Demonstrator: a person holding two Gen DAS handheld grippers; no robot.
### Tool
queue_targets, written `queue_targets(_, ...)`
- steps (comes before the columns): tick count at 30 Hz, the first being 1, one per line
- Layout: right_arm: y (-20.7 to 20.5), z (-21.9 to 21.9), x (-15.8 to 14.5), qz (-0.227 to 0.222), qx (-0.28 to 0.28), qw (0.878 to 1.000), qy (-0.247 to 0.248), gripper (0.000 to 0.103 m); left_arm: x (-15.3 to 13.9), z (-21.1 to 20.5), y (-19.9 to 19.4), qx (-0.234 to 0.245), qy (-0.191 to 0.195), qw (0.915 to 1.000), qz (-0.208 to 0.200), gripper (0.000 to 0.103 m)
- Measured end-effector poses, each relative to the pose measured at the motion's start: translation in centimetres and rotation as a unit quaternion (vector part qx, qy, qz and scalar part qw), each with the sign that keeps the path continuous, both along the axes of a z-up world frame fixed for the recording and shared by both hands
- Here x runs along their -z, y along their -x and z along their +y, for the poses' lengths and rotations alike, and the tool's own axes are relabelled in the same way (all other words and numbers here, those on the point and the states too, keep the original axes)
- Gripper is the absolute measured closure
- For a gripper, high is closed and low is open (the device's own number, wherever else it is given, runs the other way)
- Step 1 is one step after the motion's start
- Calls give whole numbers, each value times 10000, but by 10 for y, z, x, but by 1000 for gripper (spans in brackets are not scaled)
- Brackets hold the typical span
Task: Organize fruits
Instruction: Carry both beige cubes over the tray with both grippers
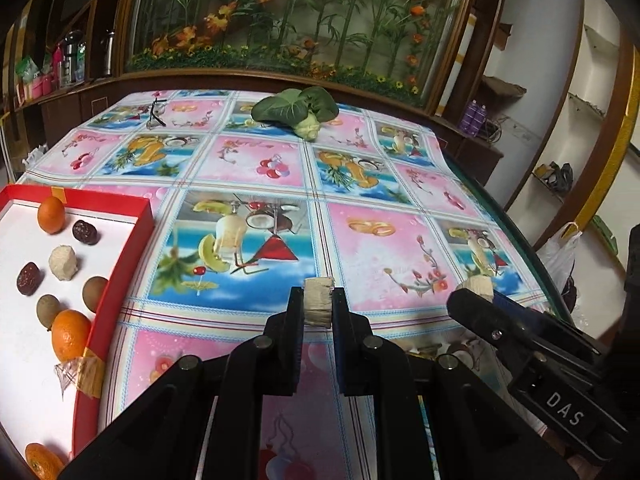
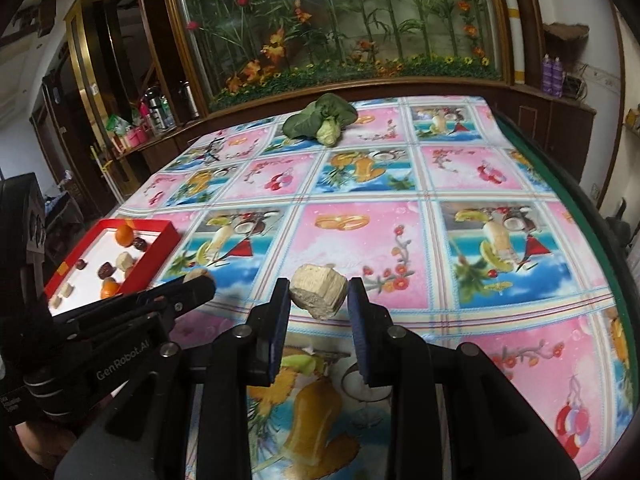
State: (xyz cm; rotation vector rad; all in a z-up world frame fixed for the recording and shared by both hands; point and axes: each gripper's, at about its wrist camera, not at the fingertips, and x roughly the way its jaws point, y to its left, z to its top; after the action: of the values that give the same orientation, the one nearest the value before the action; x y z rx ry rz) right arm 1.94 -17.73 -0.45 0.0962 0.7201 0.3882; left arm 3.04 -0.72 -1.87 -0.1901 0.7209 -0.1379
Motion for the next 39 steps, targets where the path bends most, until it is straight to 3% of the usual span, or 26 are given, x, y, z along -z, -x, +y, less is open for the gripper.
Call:
queue_targets(9, -3, -10, 5, 136, 114, 9992, -358, 72, 0, 0, -1, -216, -236, 9994, -116, 92)
queue_targets(16, 0, -6, 3, -36, 185, 9998, -115, 72, -5, -1, 5, -352, -432, 9978, -359, 92)
queue_targets(21, 7, 0, -5, -411, 250, 9986, 212, 72, -14, 0, 8, -580, -612, 9956, -421, 92)
queue_targets(30, 19, 10, -25, -567, 213, 9972, 442, 72, -43, 18, 64, -862, -805, 9923, -390, 92)
queue_targets(39, 53, 26, -49, -854, 42, 9952, 479, 72, -44, 51, 92, -1213, -873, 9883, -318, 92)
